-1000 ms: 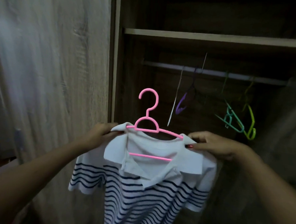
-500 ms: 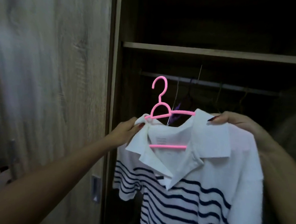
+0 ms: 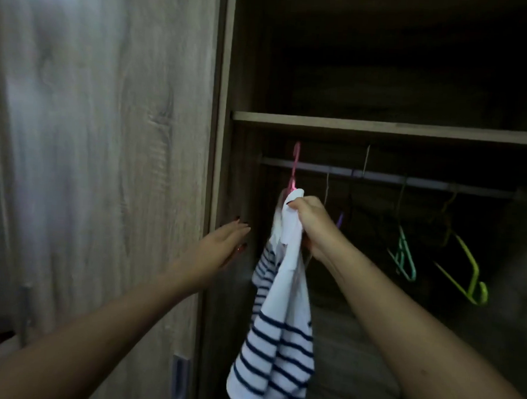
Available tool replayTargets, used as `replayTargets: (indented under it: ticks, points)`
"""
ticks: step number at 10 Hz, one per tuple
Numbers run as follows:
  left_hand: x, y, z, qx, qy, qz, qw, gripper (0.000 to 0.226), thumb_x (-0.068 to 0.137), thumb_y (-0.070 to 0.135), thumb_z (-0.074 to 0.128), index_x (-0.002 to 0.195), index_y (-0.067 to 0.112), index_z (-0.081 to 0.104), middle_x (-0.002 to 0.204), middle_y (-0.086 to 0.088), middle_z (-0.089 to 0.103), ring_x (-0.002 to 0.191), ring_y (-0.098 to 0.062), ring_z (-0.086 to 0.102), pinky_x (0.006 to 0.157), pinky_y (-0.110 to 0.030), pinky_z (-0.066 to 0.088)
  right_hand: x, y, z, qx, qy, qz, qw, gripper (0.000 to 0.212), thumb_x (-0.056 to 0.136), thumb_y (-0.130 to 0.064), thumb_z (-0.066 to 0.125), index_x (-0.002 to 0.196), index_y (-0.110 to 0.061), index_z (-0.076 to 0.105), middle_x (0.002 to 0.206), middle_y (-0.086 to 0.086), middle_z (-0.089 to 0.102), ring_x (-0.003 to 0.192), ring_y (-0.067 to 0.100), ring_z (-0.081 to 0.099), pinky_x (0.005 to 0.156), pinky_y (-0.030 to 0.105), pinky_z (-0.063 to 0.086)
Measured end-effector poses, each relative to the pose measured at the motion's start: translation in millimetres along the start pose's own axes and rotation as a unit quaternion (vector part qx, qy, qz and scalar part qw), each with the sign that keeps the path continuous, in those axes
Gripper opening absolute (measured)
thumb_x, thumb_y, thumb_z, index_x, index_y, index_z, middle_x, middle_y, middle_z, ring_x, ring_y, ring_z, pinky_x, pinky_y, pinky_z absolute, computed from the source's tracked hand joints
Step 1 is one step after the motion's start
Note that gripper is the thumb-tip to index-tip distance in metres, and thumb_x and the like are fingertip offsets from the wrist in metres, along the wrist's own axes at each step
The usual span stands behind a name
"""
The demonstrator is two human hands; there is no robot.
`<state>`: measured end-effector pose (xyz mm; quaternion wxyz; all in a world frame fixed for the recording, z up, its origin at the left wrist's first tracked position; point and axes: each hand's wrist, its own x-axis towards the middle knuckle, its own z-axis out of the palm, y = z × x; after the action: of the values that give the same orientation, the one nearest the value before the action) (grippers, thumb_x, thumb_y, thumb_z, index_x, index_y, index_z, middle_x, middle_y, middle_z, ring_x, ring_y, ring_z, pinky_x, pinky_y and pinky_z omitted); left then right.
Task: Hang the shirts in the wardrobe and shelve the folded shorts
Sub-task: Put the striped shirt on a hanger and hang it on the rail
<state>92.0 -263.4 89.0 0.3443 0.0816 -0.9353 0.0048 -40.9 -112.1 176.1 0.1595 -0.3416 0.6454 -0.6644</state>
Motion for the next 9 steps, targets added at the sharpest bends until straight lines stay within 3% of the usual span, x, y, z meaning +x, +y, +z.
replayTargets:
  ticks: [1, 2, 4, 6, 7, 8, 9]
  points:
    - [-4.6, -13.6, -6.9, 0.008, -0.008, 0.012, 1.0, 0.058, 0.095, 0.042, 0.023, 0.144, 0.015, 0.037, 0.151, -0.007, 0.039, 0.142, -0.018, 0.032, 0.116, -0.037, 0.032, 50.6, 8.5, 12.8, -0.053, 0.021, -0.041, 0.998, 0.04, 0.092, -0.018, 0.045, 0.128, 0.0, 0.046, 0.129, 0.024, 0.053, 0.1, 0.031, 0.055, 0.083, 0.036, 0.042]
    - [-7.3, -15.7, -11.3, 0.022, -0.015, 0.012, 1.0, 0.054, 0.096, 0.039, 0.028, 0.146, 0.019, 0.032, 0.153, -0.004, 0.035, 0.142, -0.015, 0.03, 0.114, -0.037, 0.035, 78.7, 21.1, 15.7, -0.098, 0.044, -0.046, 0.993, 0.042, 0.093, -0.017, 0.044, 0.132, 0.0, 0.042, 0.131, 0.024, 0.052, 0.114, 0.039, 0.053, 0.085, 0.036, 0.042]
    - [-7.5, -15.7, -11.2, 0.03, -0.014, 0.031, 0.999, 0.052, 0.096, 0.036, 0.032, 0.146, 0.021, 0.031, 0.154, -0.003, 0.032, 0.142, -0.013, 0.03, 0.115, -0.035, 0.034, 104.5, 62.4, 20.6, -0.206, 0.041, 0.006, 0.978, 0.045, 0.096, -0.019, 0.043, 0.136, 0.0, 0.037, 0.134, 0.022, 0.049, 0.121, 0.036, 0.05, 0.101, 0.042, 0.043]
    - [-7.1, -10.0, -12.7, 0.007, -0.006, 0.021, 1.0, 0.05, 0.099, 0.033, 0.037, 0.147, 0.022, 0.028, 0.156, 0.001, 0.027, 0.144, -0.009, 0.023, 0.117, -0.026, 0.02, 103.9, 87.7, 18.0, -0.259, 0.023, -0.01, 0.965, 0.042, 0.094, -0.023, 0.047, 0.132, -0.004, 0.043, 0.125, 0.016, 0.054, 0.113, 0.03, 0.056, 0.084, 0.033, 0.046]
    - [-6.2, -7.0, -11.4, 0.001, 0.001, 0.007, 1.0, 0.05, 0.099, 0.032, 0.039, 0.147, 0.023, 0.027, 0.156, 0.003, 0.026, 0.142, -0.006, 0.022, 0.112, -0.019, 0.015, 92.3, 90.5, 19.8, -0.323, 0.043, -0.072, 0.943, 0.04, 0.091, -0.023, 0.054, 0.127, -0.006, 0.048, 0.125, 0.011, 0.045, 0.103, 0.021, 0.054, 0.083, 0.029, 0.045]
    - [-11.6, -7.0, -11.1, -0.022, 0.011, -0.007, 1.0, 0.05, 0.099, 0.032, 0.04, 0.147, 0.025, 0.028, 0.155, 0.003, 0.03, 0.136, 0.001, 0.024, 0.111, -0.018, 0.018, 73.2, 90.7, 24.2, -0.343, 0.084, -0.168, 0.92, 0.034, 0.091, -0.019, 0.055, 0.122, -0.006, 0.051, 0.125, 0.011, 0.041, 0.106, 0.021, 0.049, 0.086, 0.024, 0.04]
    - [-30.3, -13.1, -18.1, -0.093, 0.014, -0.027, 0.995, 0.045, 0.096, 0.037, 0.036, 0.14, 0.027, 0.037, 0.141, 0.006, 0.047, 0.127, 0.002, 0.043, 0.106, -0.019, 0.036, 37.3, 91.2, 37.3, -0.305, 0.085, -0.309, 0.897, 0.022, 0.089, -0.015, 0.054, 0.111, -0.013, 0.055, 0.123, 0.006, 0.045, 0.114, 0.016, 0.045, 0.091, 0.023, 0.04]
